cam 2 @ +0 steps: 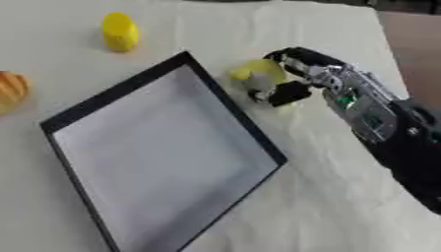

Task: Pick up objects on the table and place them in the box.

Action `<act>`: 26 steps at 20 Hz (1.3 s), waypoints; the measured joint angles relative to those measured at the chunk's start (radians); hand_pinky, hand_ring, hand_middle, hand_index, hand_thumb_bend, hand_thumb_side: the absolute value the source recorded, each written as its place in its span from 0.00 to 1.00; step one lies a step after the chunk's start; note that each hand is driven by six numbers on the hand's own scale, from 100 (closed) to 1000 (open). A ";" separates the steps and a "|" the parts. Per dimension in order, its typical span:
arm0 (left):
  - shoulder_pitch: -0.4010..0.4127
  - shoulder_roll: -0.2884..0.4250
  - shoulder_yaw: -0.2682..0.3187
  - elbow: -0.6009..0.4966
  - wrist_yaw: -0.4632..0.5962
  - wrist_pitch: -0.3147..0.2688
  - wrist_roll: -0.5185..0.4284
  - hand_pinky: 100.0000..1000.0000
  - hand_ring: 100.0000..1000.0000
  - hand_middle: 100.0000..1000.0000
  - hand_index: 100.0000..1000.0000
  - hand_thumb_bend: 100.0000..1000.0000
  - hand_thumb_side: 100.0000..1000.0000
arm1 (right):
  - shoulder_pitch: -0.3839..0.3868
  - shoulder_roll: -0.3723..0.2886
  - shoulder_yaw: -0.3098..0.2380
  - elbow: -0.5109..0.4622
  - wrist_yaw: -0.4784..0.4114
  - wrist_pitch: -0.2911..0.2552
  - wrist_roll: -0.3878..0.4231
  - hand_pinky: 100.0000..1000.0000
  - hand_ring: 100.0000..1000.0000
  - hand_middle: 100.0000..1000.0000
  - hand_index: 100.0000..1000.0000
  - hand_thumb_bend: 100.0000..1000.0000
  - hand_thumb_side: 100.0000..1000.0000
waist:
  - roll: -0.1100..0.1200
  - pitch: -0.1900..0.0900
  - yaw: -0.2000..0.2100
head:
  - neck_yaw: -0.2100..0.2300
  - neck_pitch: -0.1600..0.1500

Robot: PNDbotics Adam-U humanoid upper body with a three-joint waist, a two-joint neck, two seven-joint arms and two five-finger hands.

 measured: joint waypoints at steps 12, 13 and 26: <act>0.005 -0.007 0.000 0.000 -0.004 0.004 -0.003 0.75 0.70 0.73 0.79 0.00 0.74 | 0.018 -0.033 -0.010 -0.080 -0.023 0.002 -0.208 0.80 0.80 0.54 0.72 0.11 0.32 | 0.000 0.000 -0.006 | 0.000 0.000; 0.007 -0.007 0.000 0.000 -0.004 0.004 -0.003 0.75 0.70 0.73 0.79 0.00 0.74 | 0.022 -0.037 -0.012 -0.089 -0.026 0.000 -0.216 0.80 0.80 0.54 0.72 0.10 0.32 | 0.000 0.000 -0.007 | 0.000 0.000; 0.055 0.018 0.039 0.007 0.005 -0.026 0.042 0.75 0.69 0.73 0.79 0.00 0.78 | 0.020 -0.146 -0.055 -0.383 -0.023 -0.133 -0.246 0.76 0.72 0.50 0.67 0.22 0.57 | 0.000 -0.002 -0.044 | 0.017 0.014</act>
